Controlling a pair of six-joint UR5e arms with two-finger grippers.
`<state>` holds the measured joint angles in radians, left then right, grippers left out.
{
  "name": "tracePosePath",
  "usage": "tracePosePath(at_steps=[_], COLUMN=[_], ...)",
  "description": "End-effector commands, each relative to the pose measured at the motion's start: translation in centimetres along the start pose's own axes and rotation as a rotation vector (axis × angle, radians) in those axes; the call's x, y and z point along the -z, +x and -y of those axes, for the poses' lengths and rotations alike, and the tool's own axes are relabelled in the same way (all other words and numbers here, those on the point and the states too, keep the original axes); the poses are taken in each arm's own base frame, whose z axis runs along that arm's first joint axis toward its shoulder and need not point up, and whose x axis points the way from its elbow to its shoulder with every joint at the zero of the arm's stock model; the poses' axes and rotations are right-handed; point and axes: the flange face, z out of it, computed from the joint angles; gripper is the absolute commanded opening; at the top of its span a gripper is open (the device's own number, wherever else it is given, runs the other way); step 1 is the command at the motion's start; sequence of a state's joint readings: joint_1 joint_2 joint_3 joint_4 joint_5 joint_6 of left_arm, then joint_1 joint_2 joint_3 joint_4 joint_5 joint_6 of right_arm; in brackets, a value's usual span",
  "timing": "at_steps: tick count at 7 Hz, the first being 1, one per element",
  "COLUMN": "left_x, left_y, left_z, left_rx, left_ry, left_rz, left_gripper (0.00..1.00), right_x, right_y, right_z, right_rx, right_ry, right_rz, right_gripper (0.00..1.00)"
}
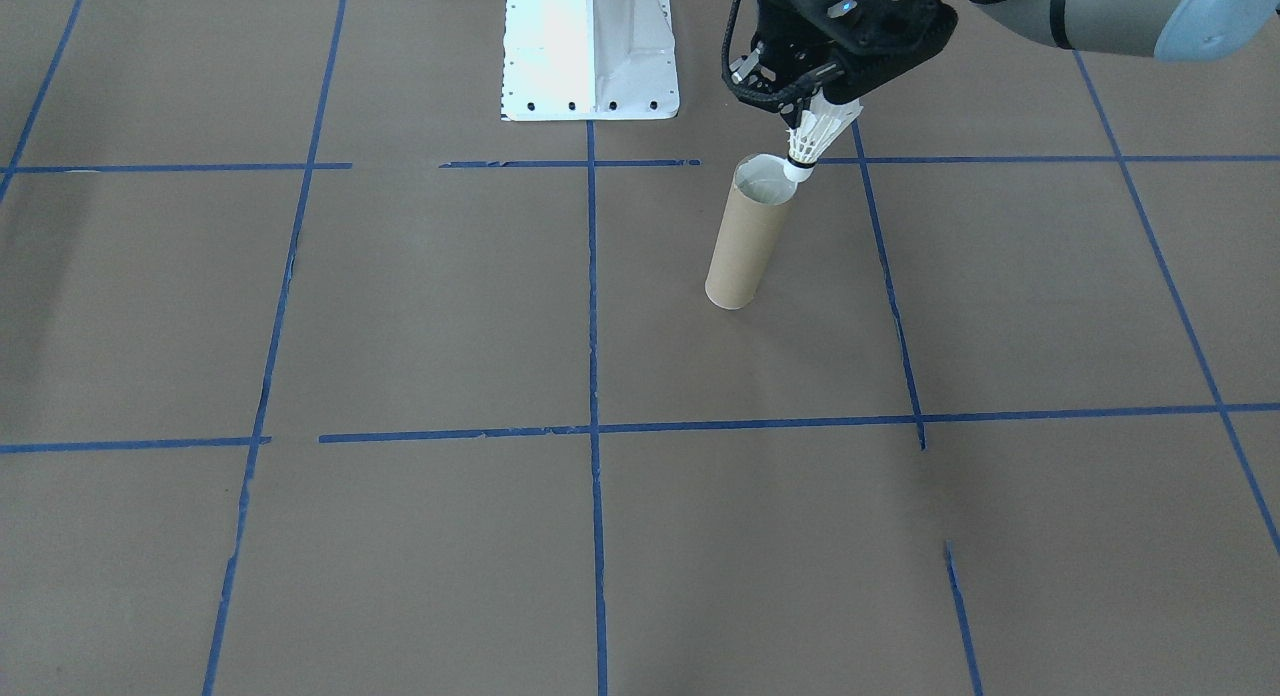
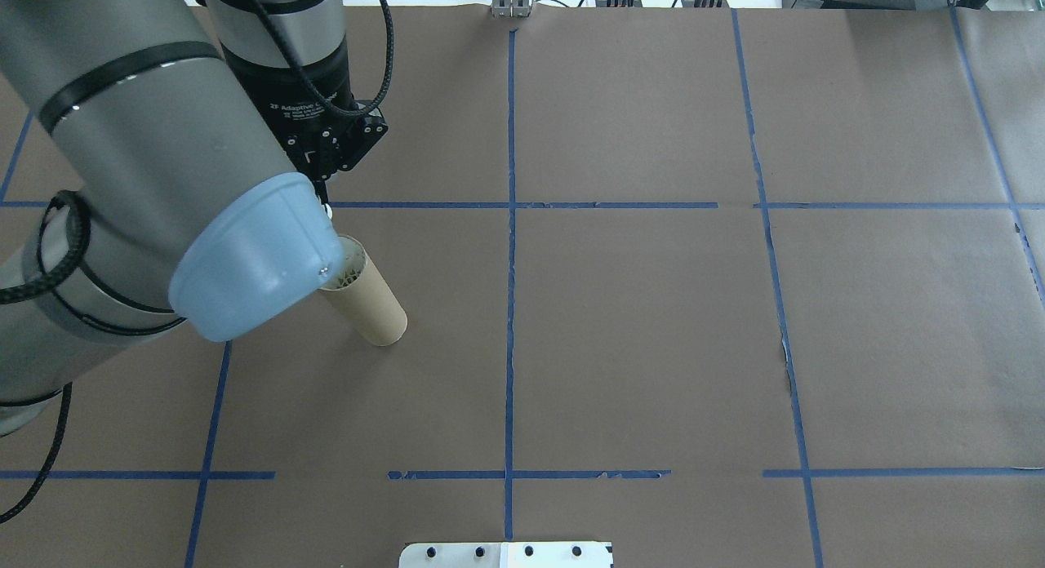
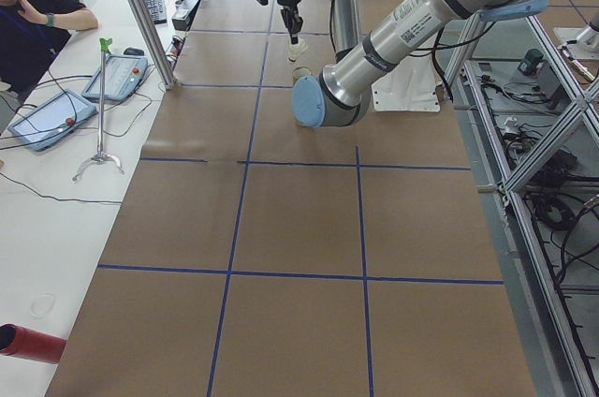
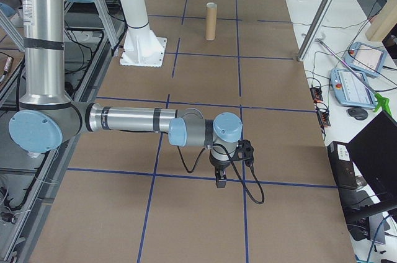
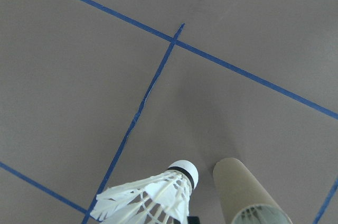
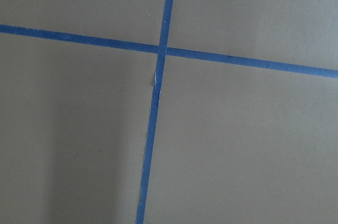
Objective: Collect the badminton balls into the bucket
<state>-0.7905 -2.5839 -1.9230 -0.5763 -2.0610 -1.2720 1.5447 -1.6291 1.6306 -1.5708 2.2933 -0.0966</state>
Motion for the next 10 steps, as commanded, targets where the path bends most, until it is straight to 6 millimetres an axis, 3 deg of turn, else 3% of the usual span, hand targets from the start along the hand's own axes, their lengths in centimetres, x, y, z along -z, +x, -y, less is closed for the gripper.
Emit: tracePosePath(at_steps=[1,5,6,7,9,10], left_x=[-1.6,-4.7,-4.8,-4.8,-3.3,-2.6], left_y=[1.4,1.7,1.6,1.3,0.4,-1.4], left_z=[-0.3,-0.7,-0.6,-0.4,-0.8,-1.2], left_rx=[-0.004,-0.013,-0.023,-0.030,-0.137,-0.177], left_ry=[-0.014,-0.027,-0.026,0.002,0.025,0.038], left_rz=[0.041,0.094,0.096,0.098,0.040,0.004], left_gripper=[0.00,0.00,0.08,0.99,1.00,1.00], right_x=[0.0,0.0,0.0,-0.1,-0.1,0.0], right_y=[0.0,0.0,0.0,0.0,0.0,0.0], right_z=[0.0,0.0,0.0,0.0,0.0,0.0], right_rx=[0.000,0.000,0.000,-0.001,0.001,0.000], right_ry=[0.000,0.000,0.000,-0.001,-0.001,0.000], right_rz=[0.000,0.000,0.000,0.000,0.000,0.000], right_gripper=[1.00,1.00,1.00,1.00,1.00,1.00])
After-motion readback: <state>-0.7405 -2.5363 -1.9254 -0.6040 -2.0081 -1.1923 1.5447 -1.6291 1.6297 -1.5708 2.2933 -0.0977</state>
